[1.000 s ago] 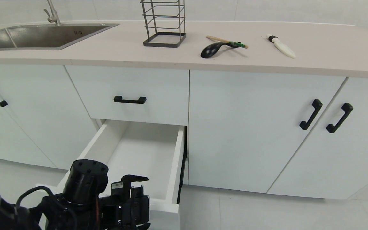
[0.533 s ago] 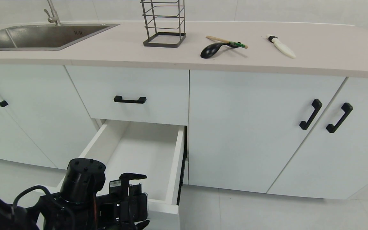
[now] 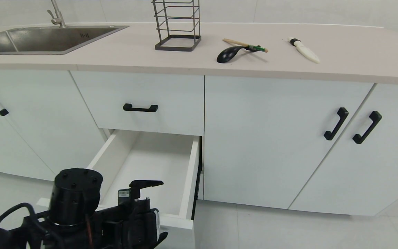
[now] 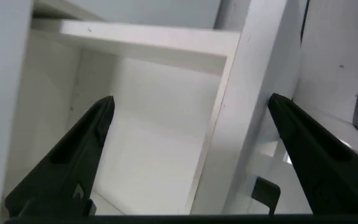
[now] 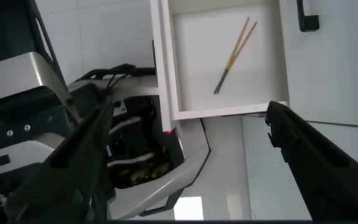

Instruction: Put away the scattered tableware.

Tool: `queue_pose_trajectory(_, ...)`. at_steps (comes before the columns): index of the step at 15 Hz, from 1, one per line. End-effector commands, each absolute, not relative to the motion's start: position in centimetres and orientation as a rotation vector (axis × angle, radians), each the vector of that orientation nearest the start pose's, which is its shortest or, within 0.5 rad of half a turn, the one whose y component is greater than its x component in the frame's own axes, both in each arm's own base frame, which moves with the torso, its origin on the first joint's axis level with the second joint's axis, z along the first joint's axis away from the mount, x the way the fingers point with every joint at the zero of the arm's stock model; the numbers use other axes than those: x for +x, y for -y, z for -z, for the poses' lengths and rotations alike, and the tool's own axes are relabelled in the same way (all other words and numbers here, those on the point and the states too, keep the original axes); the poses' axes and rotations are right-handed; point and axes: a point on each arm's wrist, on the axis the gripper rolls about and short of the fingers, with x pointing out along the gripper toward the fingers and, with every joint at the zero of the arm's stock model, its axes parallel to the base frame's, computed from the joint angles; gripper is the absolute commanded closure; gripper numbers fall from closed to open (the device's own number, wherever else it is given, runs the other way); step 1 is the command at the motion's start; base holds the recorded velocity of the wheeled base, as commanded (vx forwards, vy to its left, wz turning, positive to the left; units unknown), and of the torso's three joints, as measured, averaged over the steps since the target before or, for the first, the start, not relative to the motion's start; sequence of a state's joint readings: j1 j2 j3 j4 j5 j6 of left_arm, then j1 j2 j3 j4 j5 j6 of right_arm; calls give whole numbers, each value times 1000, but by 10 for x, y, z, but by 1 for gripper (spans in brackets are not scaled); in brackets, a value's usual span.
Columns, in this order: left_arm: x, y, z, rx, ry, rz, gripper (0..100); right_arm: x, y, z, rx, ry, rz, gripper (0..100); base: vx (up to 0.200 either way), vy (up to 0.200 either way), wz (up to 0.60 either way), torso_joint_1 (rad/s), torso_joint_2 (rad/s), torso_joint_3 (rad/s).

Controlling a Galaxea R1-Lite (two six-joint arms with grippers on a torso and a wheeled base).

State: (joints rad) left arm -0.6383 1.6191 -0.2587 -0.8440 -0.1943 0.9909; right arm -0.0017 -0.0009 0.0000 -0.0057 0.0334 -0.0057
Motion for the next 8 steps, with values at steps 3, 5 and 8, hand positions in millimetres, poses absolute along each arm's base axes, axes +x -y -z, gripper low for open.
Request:
queue_pose_trajectory(3, 135, 127, -199, 791, 288, 864, 0, -23, -1, -76, -6, 6, -32, 100, 0, 0, 0, 0, 0, 0)
queue_pose_trajectory(5, 141, 90, -251, 530, 181, 636, 0, -23, -1, -76, -6, 6, -32, 100, 0, 0, 0, 0, 0, 0)
queue_pose_trajectory(8, 148, 45, -278, 235, 41, 590, 0, -23, -1, -76, -6, 6, -31, 100, 0, 0, 0, 0, 0, 0)
